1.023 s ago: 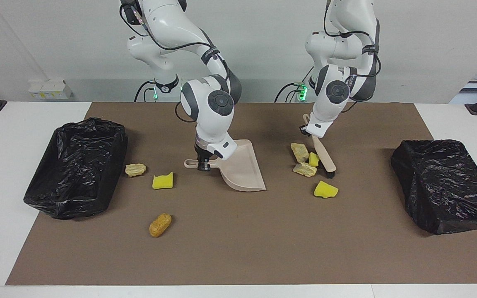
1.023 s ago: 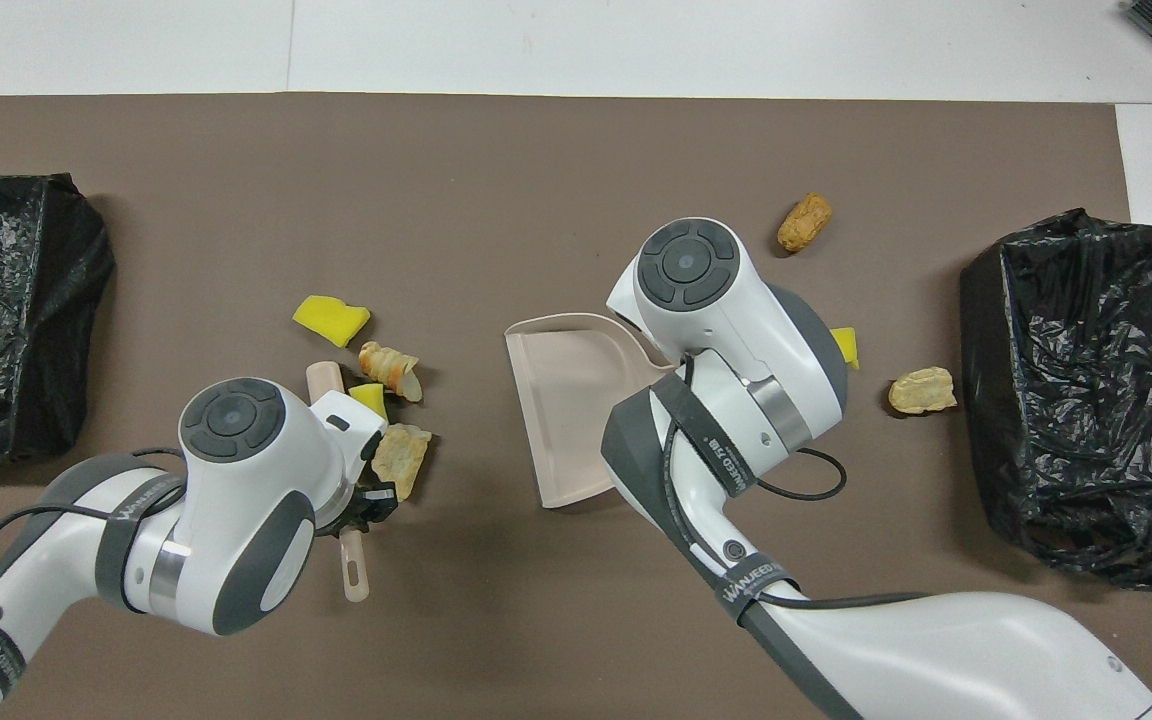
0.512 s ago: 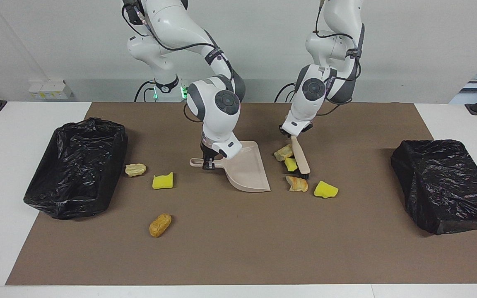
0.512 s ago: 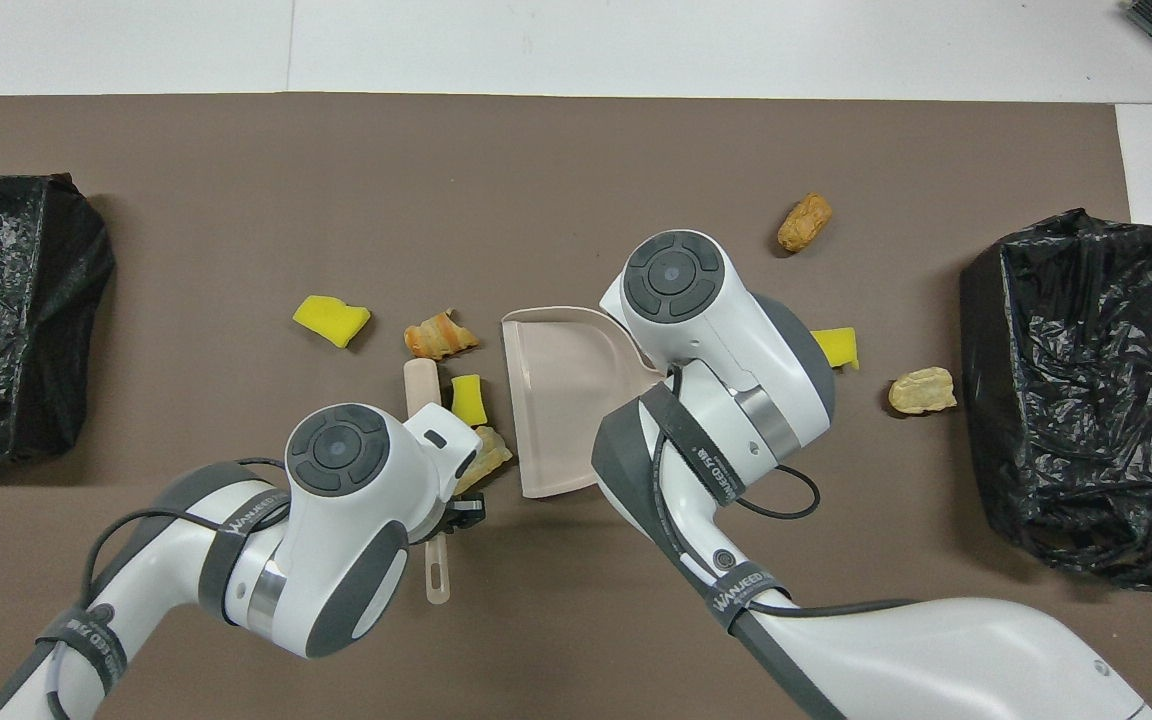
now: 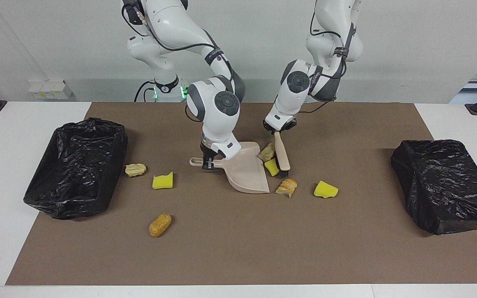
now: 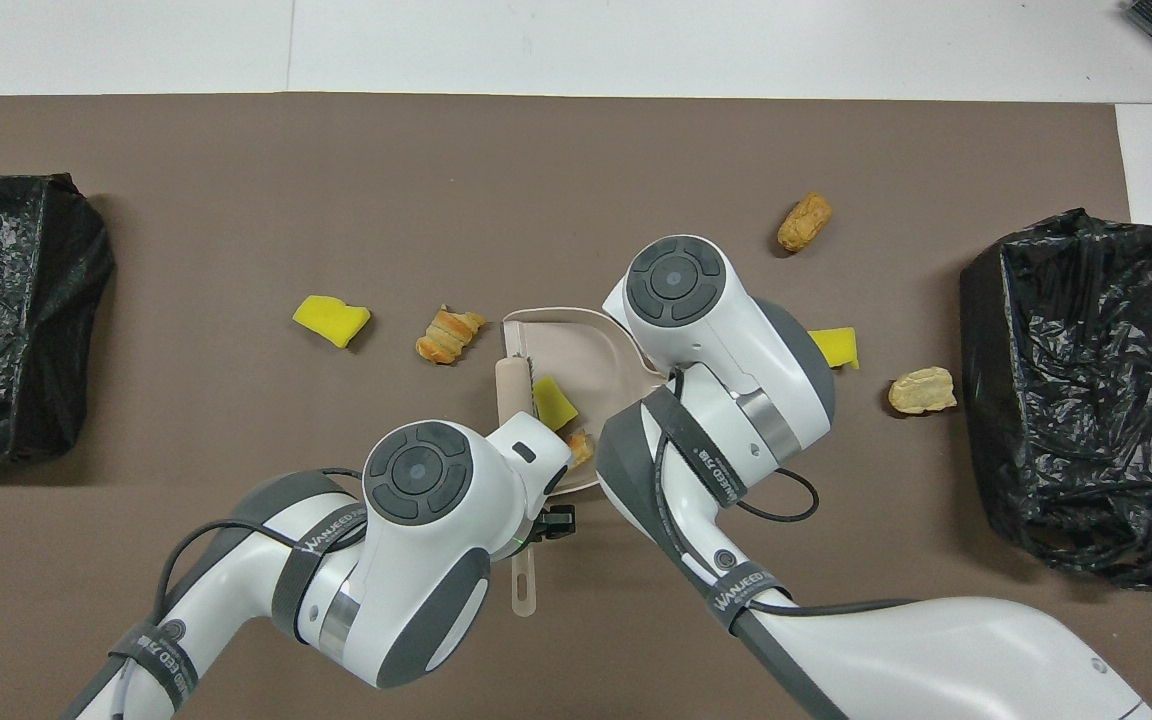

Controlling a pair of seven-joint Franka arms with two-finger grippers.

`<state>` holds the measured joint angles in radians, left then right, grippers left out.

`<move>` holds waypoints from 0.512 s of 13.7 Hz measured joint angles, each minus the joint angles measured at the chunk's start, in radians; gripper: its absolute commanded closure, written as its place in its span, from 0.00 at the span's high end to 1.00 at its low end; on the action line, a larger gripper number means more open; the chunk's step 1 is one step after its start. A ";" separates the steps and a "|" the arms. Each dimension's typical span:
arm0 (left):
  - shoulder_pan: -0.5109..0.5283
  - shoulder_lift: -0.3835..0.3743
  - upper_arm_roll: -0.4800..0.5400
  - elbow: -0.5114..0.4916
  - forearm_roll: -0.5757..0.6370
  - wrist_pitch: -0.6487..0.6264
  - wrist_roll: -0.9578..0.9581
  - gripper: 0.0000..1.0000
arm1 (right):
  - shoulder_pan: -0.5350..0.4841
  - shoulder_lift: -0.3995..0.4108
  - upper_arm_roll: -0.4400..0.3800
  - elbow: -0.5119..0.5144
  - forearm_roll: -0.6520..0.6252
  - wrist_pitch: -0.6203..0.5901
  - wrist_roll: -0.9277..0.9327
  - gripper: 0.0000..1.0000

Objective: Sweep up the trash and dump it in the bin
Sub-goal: 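Sweep the sponge and bread pieces into the dustpan with the left gripper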

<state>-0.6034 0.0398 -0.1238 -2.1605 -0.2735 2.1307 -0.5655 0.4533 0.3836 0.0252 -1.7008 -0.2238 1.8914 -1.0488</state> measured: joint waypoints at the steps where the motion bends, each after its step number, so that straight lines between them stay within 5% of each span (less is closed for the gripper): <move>1: 0.001 -0.001 0.008 0.013 0.000 -0.007 0.000 0.00 | 0.000 -0.001 0.000 -0.001 0.000 0.000 0.000 0.00; 7: 0.202 -0.010 0.041 0.080 0.133 -0.151 0.128 0.00 | -0.002 -0.003 -0.001 -0.006 0.019 0.022 0.014 0.00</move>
<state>-0.4018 0.0296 -0.0830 -2.0808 -0.1405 1.9799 -0.4373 0.4514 0.3809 0.0247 -1.7063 -0.2050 1.9132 -1.0343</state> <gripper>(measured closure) 0.740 0.678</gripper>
